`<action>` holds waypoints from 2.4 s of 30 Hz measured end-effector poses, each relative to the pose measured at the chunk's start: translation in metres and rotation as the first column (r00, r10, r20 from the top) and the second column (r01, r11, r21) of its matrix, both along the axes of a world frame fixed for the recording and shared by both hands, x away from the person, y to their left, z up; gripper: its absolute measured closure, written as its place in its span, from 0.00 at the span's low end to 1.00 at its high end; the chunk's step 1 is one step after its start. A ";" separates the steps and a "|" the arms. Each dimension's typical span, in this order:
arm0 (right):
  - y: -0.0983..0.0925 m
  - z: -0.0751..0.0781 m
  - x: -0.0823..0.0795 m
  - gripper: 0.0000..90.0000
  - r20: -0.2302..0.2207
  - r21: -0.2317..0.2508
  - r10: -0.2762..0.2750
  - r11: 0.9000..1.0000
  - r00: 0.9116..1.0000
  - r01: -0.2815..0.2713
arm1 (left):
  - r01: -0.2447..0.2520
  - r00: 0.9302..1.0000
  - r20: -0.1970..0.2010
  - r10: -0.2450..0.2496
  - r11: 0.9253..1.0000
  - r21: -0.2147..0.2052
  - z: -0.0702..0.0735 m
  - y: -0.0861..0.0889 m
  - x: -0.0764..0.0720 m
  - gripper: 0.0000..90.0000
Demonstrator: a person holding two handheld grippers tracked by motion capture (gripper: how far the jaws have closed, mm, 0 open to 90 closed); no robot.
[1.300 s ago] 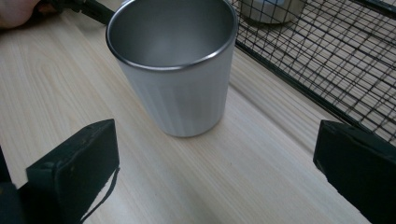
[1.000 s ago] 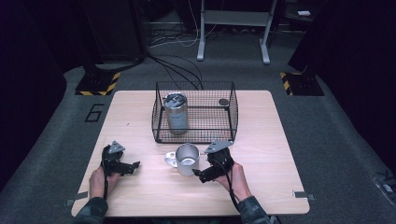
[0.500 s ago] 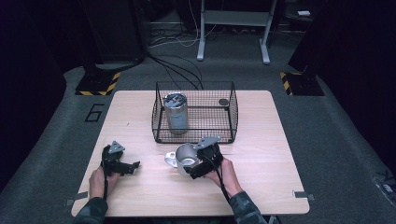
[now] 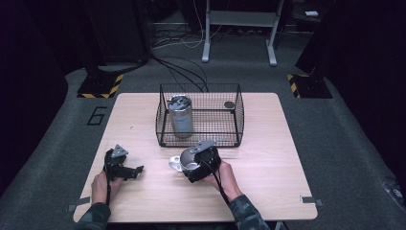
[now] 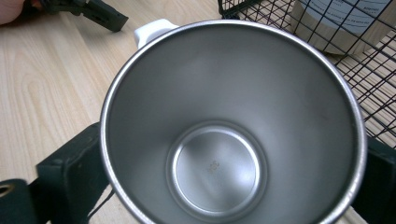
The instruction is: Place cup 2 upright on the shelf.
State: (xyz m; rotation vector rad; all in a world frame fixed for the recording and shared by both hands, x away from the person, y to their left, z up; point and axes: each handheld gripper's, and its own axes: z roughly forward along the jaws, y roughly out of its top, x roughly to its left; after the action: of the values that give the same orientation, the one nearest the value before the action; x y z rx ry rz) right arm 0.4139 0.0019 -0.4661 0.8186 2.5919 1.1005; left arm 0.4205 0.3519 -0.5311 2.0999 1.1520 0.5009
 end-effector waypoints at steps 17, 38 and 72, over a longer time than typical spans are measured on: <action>0.003 -0.001 -0.001 0.08 0.039 -0.005 -0.020 1.000 0.999 0.021 | 0.001 1.000 0.001 -0.001 1.000 0.001 0.000 0.000 0.000 0.00; -0.014 0.015 -0.006 0.08 0.051 0.012 -0.043 0.999 0.998 0.042 | 0.003 1.000 -0.002 -0.003 1.000 0.004 0.000 0.000 0.000 0.00; -0.073 0.043 -0.007 0.08 0.061 0.028 -0.154 0.988 0.986 0.152 | 0.000 1.000 0.000 0.000 1.000 0.000 0.000 0.000 0.000 0.00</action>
State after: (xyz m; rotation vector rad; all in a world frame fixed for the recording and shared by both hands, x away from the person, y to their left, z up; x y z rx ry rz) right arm 0.4070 -0.0708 -0.4230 0.9548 2.4236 1.0959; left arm 0.4206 0.3519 -0.5310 2.0994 1.1519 0.5010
